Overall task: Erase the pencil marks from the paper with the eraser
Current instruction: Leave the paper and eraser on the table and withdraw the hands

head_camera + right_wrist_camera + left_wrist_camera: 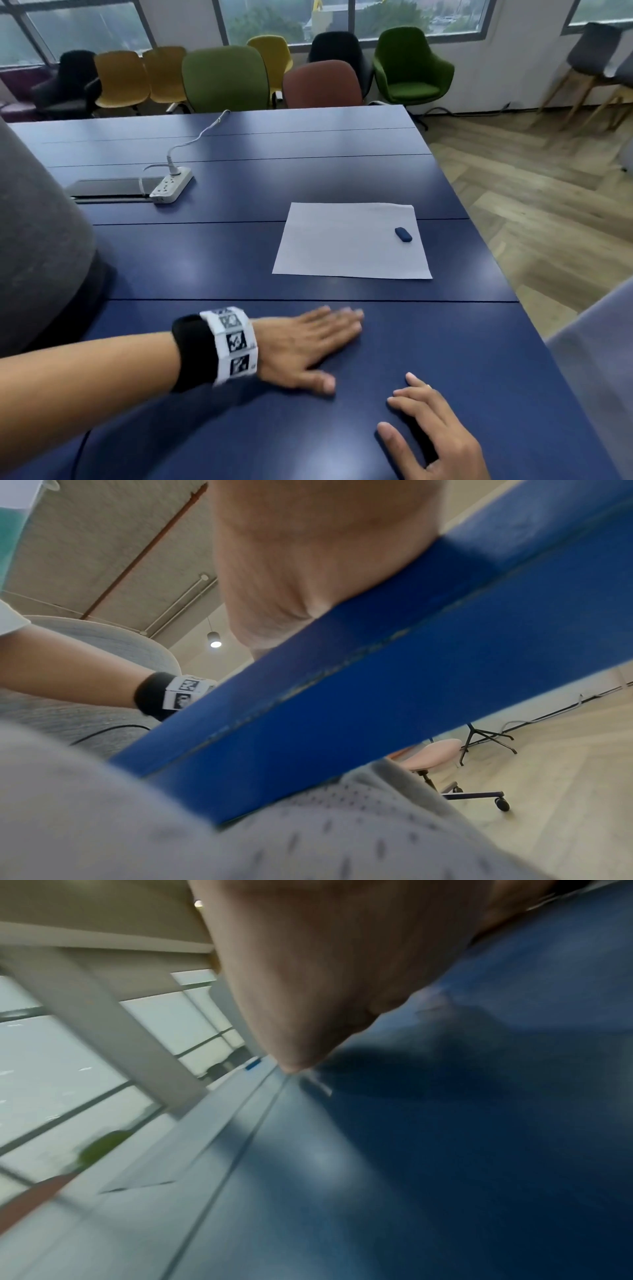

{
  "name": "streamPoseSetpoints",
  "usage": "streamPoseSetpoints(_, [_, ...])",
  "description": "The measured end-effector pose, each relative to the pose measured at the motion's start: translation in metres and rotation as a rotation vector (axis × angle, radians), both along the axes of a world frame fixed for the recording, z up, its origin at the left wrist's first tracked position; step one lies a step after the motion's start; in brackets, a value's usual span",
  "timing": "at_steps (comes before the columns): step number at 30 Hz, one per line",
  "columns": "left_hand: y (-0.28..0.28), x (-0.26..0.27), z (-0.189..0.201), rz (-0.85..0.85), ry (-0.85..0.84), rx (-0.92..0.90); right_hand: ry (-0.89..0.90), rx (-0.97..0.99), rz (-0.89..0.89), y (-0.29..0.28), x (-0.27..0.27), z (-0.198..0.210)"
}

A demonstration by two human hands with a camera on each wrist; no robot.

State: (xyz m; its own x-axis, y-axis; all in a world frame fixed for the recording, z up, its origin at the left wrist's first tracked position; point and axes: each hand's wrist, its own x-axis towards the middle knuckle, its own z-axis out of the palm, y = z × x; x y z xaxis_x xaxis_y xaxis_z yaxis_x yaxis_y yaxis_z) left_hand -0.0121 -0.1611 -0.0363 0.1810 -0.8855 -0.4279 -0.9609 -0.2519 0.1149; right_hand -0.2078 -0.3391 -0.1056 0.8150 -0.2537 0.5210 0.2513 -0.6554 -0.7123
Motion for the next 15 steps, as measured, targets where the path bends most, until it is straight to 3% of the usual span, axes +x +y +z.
streamPoseSetpoints(3, [-0.004,0.019,-0.001,0.167,-0.096,0.057,0.007,0.013,-0.012,0.0,0.0,-0.001])
streamPoseSetpoints(8, [-0.009,-0.049,0.003,0.02,0.034,0.068,-0.007,-0.003,-0.013,0.001,0.001,0.001])
streamPoseSetpoints(10, [0.002,-0.073,0.014,0.071,0.134,0.037,-0.009,0.0,-0.001,0.001,0.001,0.001])
streamPoseSetpoints(12, [0.03,-0.083,0.019,0.3,0.191,-0.006,-0.017,0.009,0.001,0.001,-0.001,0.002])
streamPoseSetpoints(15, [0.096,-0.091,0.009,0.825,0.094,-0.057,-0.021,0.016,0.013,0.004,0.0,0.005])
